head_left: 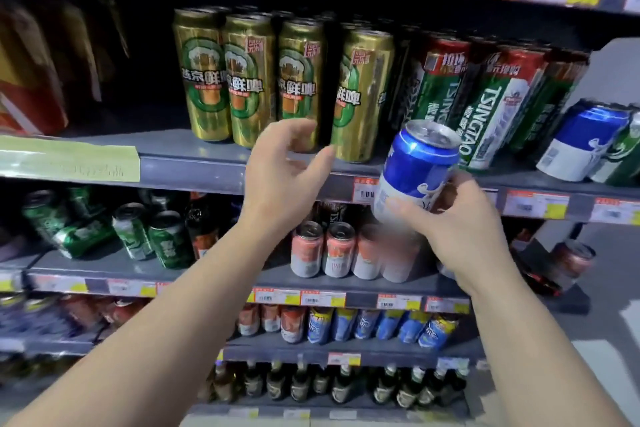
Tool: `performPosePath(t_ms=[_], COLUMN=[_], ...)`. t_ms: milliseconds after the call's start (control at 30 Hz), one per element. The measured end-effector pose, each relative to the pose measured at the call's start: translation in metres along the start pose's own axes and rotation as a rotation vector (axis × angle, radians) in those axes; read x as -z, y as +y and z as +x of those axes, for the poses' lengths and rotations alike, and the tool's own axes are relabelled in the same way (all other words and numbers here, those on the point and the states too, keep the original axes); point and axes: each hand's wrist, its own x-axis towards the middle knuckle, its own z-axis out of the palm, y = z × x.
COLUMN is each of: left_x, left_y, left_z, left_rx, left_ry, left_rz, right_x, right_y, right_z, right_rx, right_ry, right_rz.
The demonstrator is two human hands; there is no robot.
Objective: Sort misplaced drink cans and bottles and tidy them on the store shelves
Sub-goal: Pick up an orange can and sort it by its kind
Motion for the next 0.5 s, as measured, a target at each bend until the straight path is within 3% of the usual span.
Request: performPosePath(t_ms=[100,167,367,500], left_x=[0.025,0.025,0.017,0.018], left_y=[-0.025,-0.046,-0.100,-0.138], left_z=[-0.032,-0.048,-0.074,-0.090], left_rx=[0.203,0.252,0.407,0.551], left_ry=[-0.438,-0.631,-0.509,-0.411], left_rz=[-0.260,-0.242,-0.077,-0.001], right_x=[-0.024,-0.054,-0.140,-0.161], right_y=[0.012,0.023,0.072,0.090], right_z=[-0.015,-0.025,-0.047,-0.047], right_rx=[-0.065,-0.092,-0.210,-0.224], right_ry=[-0.159,-0.252,-0.363,-0.542], right_rz=[-0.115,-0.169,-0.262,-0.333])
